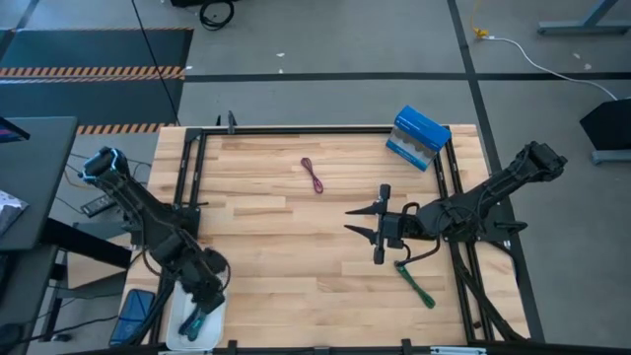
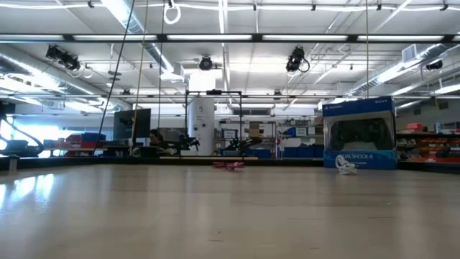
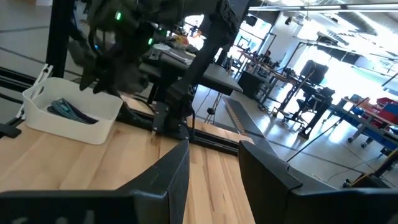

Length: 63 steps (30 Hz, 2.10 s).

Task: Pick and place USB-C Cables
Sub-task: Put the green charger cable into the white bin

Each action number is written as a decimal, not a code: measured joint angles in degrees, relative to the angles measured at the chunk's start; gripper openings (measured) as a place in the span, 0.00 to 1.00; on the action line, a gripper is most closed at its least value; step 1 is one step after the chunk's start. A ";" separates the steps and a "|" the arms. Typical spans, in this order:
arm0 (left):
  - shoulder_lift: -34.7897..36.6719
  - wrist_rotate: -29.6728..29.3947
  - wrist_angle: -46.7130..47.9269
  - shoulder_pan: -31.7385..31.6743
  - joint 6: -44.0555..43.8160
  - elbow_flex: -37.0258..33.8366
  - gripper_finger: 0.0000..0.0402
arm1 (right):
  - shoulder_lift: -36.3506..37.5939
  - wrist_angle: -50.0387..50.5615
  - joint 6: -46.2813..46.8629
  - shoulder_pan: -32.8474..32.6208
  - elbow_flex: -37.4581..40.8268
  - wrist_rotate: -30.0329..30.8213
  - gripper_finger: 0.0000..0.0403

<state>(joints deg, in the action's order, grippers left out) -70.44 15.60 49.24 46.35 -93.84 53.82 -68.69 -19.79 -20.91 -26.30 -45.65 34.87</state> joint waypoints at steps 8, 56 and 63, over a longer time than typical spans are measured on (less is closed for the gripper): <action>0.46 -37.37 5.58 -5.13 25.62 13.03 0.38 | -0.04 0.86 7.10 2.74 -0.01 -1.72 0.36; -4.19 -34.12 -93.14 -31.46 84.07 -23.82 0.38 | -14.27 44.84 48.69 6.62 4.07 -26.14 0.36; -4.19 -34.12 -93.17 -31.46 84.00 -23.82 0.38 | -18.55 51.58 52.69 6.40 4.09 -29.45 0.36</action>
<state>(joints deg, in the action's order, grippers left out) -74.63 -18.52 -43.93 14.90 -9.84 30.00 -87.23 31.79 31.77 -19.90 -41.56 5.43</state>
